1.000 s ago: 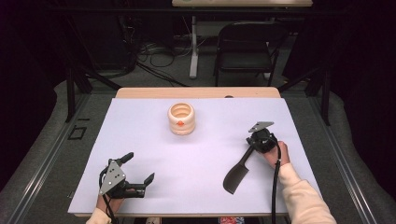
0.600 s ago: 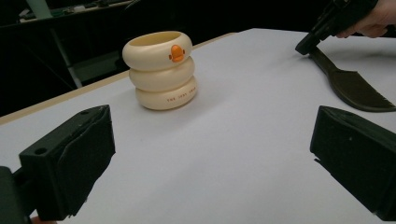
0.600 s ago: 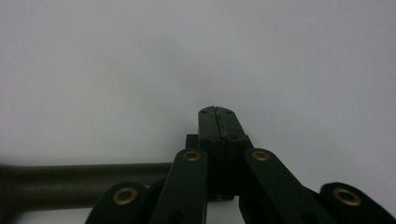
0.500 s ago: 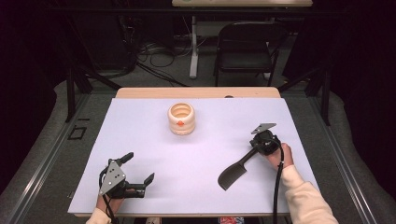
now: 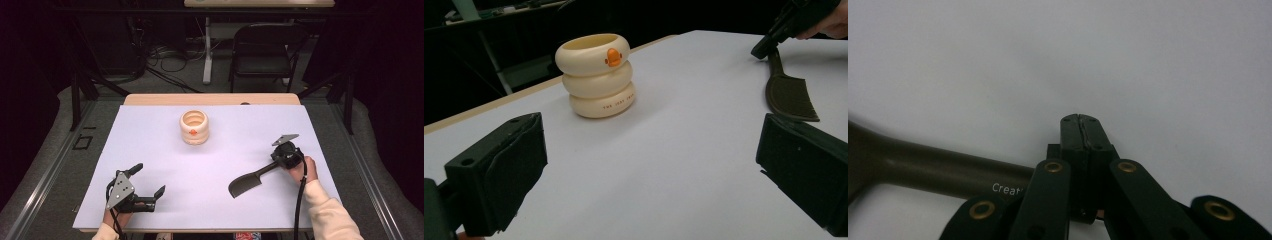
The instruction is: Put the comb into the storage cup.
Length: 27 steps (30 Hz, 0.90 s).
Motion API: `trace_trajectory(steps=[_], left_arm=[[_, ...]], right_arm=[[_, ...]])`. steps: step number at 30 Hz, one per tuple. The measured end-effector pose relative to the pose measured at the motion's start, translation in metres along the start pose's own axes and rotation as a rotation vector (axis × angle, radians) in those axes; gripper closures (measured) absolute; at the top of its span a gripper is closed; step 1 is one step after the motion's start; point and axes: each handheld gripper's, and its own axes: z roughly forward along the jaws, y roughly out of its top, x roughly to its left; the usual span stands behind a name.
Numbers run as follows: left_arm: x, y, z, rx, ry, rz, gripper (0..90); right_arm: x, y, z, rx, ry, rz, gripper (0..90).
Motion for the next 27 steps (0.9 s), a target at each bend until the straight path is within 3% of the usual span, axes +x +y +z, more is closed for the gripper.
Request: trace_trajectory(steps=[27], left_arm=[[0.0, 0.0, 0.0, 0.002, 0.0, 0.003, 0.0]], right_arm=[[0.008, -0.021, -0.018, 0.036, 0.016, 0.02, 90.0]])
